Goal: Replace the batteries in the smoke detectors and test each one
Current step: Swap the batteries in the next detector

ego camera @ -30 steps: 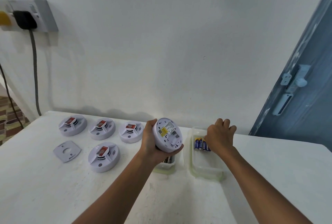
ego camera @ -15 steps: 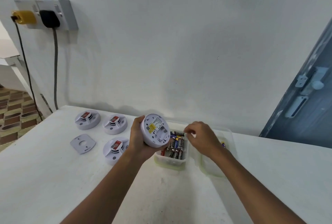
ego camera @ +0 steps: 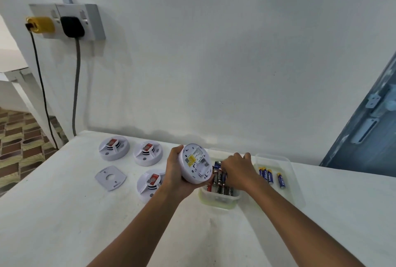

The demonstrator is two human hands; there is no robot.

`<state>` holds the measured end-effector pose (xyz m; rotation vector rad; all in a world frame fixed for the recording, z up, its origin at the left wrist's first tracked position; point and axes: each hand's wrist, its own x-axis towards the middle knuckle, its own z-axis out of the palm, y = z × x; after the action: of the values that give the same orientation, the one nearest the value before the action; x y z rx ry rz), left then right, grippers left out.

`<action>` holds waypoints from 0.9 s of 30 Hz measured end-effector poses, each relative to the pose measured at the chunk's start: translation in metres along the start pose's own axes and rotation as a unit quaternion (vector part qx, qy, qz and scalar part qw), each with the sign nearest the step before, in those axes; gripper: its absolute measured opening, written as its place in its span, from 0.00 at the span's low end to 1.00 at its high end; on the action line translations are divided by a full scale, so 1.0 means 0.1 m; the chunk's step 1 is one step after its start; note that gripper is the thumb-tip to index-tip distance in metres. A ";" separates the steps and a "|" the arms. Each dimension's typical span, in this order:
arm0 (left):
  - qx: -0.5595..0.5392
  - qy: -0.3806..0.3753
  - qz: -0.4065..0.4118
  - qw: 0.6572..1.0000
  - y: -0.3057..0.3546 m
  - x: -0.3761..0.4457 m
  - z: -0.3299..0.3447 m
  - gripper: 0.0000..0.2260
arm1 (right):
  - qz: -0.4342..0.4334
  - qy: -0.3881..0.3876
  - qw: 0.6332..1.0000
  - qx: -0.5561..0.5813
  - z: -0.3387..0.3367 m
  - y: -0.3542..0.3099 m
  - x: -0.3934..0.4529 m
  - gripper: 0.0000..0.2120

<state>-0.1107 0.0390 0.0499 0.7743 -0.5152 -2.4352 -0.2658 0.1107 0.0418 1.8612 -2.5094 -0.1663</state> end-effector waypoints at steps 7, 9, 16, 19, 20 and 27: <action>-0.041 -0.039 0.002 0.998 0.08 0.06 -0.02 0.19 | 0.089 0.192 0.828 0.519 -0.24 -0.05 -0.17 0.19; -0.044 -0.055 0.000 0.998 0.08 0.05 -0.01 0.19 | 0.074 0.172 0.811 0.554 -0.29 -0.14 -0.21 0.21; -0.043 -0.108 -0.007 0.993 0.12 -0.04 0.06 0.21 | 0.057 0.182 0.820 0.539 -0.41 -0.28 -0.23 0.19; -0.050 -0.101 -0.009 0.994 0.14 -0.04 0.05 0.22 | 0.047 0.186 0.832 0.521 -0.45 -0.32 -0.23 0.18; -0.053 -0.099 -0.010 0.994 0.14 -0.04 0.04 0.22 | 0.043 0.184 0.837 0.513 -0.46 -0.33 -0.23 0.17; -0.059 -0.079 0.000 0.995 0.15 -0.06 0.06 0.21 | 0.013 0.178 0.869 0.461 -0.44 -0.41 -0.24 0.18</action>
<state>-0.1041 0.0318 0.0647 0.5362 -0.4249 -2.5142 -0.2168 0.1185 0.0826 1.7762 -2.4899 1.4689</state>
